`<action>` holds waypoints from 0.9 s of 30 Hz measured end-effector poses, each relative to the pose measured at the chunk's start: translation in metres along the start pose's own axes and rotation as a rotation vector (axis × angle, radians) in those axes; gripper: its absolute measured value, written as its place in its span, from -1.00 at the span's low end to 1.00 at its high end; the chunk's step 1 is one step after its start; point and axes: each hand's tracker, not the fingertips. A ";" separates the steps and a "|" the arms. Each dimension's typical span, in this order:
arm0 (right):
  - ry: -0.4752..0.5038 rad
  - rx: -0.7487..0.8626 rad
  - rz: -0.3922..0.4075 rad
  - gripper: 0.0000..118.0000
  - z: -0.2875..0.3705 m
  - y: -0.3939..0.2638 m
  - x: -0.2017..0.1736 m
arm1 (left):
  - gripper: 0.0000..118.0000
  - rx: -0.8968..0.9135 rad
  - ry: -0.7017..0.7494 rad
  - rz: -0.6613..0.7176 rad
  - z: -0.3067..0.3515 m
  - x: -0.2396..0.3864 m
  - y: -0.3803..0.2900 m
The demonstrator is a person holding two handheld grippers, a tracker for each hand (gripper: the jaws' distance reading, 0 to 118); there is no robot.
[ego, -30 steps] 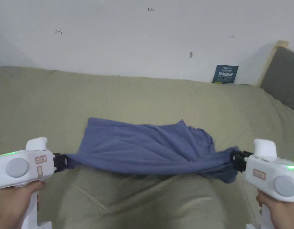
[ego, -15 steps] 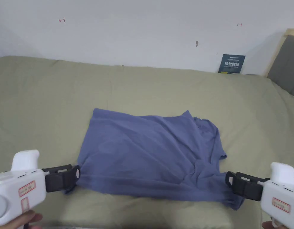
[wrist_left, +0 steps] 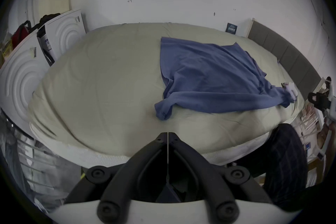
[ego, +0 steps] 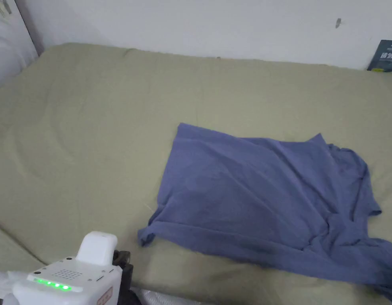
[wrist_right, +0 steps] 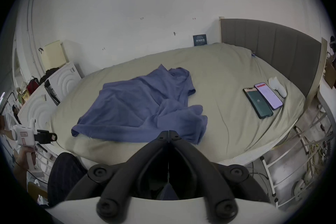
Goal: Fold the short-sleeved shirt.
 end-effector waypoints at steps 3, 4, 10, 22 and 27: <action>-0.025 -0.043 -0.012 -1.00 -0.006 0.000 0.008 | 0.48 -0.032 0.063 -0.103 -0.034 -0.006 0.015; -0.030 -0.046 -0.028 -1.00 -0.005 0.001 0.009 | 1.00 -0.077 0.060 -0.111 -0.049 -0.008 0.020; -0.068 -0.076 -0.053 -1.00 -0.011 0.007 0.021 | 0.91 -0.108 0.044 -0.150 -0.098 -0.015 0.039; -0.111 -0.165 -0.059 -0.99 -0.037 0.014 0.028 | -0.92 -0.105 0.006 -0.120 -0.092 0.008 0.046; -0.104 -0.323 -0.073 0.99 -0.083 0.019 0.043 | -0.92 -0.090 0.002 -0.111 -0.086 0.011 0.057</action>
